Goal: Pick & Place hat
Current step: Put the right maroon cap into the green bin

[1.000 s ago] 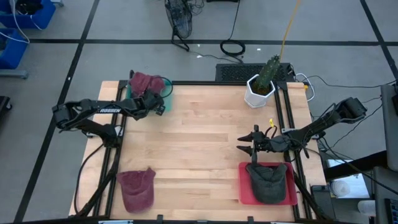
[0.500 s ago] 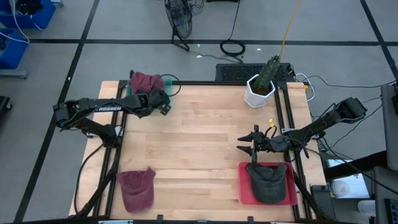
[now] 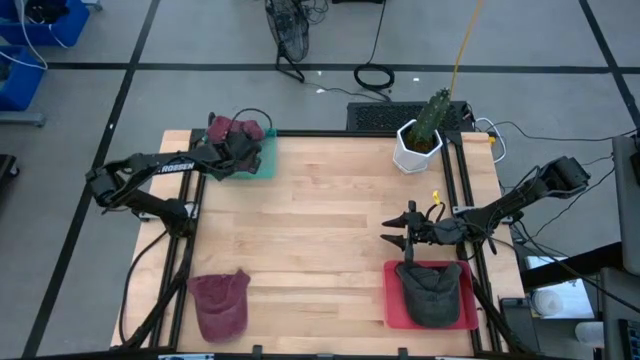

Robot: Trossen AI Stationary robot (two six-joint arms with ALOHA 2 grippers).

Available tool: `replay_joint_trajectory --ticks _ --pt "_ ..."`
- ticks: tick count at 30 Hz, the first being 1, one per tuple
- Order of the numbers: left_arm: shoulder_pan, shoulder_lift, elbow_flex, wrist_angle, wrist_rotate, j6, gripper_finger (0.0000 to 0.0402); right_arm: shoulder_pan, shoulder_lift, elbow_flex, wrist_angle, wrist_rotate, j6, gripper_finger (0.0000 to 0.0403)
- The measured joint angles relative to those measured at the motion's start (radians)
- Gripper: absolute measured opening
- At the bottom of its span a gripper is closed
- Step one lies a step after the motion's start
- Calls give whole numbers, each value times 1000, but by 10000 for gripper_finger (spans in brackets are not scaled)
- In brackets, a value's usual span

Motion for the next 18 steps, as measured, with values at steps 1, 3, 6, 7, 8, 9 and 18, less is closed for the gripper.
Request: replay_joint_trajectory --ticks 1,3,6,7,8,9,18 --pt "17 6 -19 29 11 -3 5 0 0 0 0 0 0 165" --pt "43 17 -66 84 38 -8 13 0 0 0 0 0 1 165" --pt "60 25 -122 157 64 -8 21 0 0 0 0 1 0 165" --pt "60 26 -136 176 64 -8 21 0 0 0 0 2 -1 165" --pt "59 27 -146 190 64 -8 19 0 0 0 0 6 -3 165" --pt "58 27 -153 201 64 -8 15 0 0 0 0 13 -6 165" --pt "57 28 -167 226 78 -11 18 -1 0 1 10 32 -16 165"
